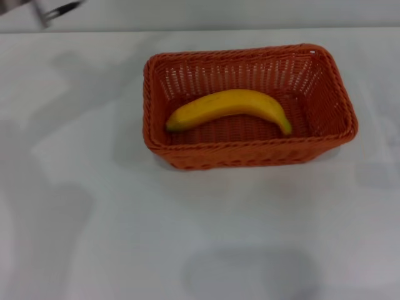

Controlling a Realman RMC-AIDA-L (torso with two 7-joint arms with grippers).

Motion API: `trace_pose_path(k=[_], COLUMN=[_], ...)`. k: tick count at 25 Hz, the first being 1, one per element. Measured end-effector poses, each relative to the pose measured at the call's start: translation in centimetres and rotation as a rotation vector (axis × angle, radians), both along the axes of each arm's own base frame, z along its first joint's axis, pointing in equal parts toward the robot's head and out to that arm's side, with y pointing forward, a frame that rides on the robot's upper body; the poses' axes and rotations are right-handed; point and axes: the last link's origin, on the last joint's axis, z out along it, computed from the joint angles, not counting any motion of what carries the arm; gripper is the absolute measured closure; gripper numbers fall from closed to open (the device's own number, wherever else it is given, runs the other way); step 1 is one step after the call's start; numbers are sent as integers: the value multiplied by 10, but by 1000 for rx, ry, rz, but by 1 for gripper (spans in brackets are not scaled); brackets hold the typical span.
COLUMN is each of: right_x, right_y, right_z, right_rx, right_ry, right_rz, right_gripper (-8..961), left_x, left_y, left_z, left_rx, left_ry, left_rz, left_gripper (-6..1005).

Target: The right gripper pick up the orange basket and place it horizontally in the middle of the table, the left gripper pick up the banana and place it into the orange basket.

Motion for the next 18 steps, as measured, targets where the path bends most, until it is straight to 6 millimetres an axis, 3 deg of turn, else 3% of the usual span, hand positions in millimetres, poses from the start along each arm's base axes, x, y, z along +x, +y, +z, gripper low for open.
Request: trace_pose_path(k=[2, 4, 5, 9, 14, 18], right_x=[0, 0, 0, 2, 4, 5], right_y=[0, 0, 0, -2, -4, -5], right_z=[0, 0, 0, 0, -4, -9], right_rx=[0, 0, 0, -1, -10, -20], right_ry=[0, 0, 0, 1, 9, 17], right_rz=[0, -1, -1, -8, -21, -26], right_gripper=[208, 208, 208, 207, 207, 207], left_x=[-19, -53, -75, -131, -190, -208], left_y=[-9, -26, -39, -85, -148, -175], left_z=[13, 26, 31, 36, 15, -2], left_rx=[55, 144, 218, 475, 778, 957], left_ry=[-105, -233, -303, -411, -352, -160], left_rz=[29, 93, 139, 242, 443, 573], left_gripper=[105, 105, 105, 105, 105, 105])
